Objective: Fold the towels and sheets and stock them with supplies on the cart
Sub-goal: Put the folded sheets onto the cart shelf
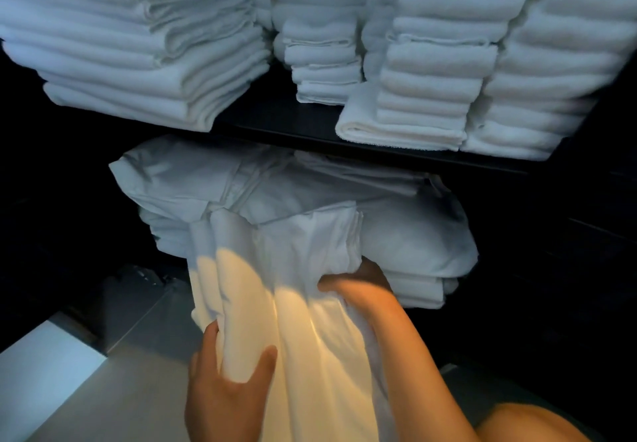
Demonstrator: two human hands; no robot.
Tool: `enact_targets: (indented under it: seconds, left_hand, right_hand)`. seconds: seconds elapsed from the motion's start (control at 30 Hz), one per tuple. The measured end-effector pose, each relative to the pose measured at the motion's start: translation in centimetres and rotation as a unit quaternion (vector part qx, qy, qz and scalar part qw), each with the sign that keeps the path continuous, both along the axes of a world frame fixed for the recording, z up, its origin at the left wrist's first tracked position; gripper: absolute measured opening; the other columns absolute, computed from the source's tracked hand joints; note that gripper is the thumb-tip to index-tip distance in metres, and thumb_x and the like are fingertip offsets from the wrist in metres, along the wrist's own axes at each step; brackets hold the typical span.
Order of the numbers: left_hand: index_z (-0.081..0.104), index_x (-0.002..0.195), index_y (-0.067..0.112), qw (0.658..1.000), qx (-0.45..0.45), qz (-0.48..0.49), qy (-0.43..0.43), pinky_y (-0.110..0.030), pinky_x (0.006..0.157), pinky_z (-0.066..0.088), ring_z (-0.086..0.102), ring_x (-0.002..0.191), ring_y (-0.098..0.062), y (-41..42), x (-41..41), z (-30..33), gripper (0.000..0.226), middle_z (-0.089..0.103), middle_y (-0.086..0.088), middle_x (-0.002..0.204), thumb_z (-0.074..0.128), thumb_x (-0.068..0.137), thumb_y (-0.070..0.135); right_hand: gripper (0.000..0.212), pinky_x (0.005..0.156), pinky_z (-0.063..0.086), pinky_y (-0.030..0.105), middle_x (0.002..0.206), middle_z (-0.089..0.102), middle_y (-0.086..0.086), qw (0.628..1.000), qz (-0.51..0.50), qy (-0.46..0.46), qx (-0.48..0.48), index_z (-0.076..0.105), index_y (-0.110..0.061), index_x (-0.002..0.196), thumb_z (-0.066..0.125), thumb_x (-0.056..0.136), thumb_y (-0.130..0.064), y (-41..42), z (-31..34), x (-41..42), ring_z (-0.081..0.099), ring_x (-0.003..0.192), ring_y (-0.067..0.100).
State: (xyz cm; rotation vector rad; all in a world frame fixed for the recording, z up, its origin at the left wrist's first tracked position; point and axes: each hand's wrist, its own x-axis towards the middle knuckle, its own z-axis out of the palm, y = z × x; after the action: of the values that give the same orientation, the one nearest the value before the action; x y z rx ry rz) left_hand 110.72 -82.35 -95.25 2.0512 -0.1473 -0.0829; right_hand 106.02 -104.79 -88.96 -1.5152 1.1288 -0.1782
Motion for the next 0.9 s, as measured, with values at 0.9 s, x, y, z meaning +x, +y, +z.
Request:
enact_targets:
  seconds: [0.9]
  left_hand:
    - [0.034, 0.150, 0.038, 0.996, 0.049, -0.073, -0.007, -0.047, 0.088, 0.048, 0.056, 0.114, -0.036, -7.4, 2.3, 3.0, 0.090, 0.045, -0.004, 0.128, 0.081, 0.076, 0.055]
  right_hand:
    - [0.073, 0.066, 0.060, 0.028, 0.108, 0.069, -0.012, 0.994, -0.004, -0.044, -0.099, 0.054, -0.032, 0.126, 0.085, 0.065, -0.055, -7.1, 0.1, 0.0, 0.072, 0.084, 0.011]
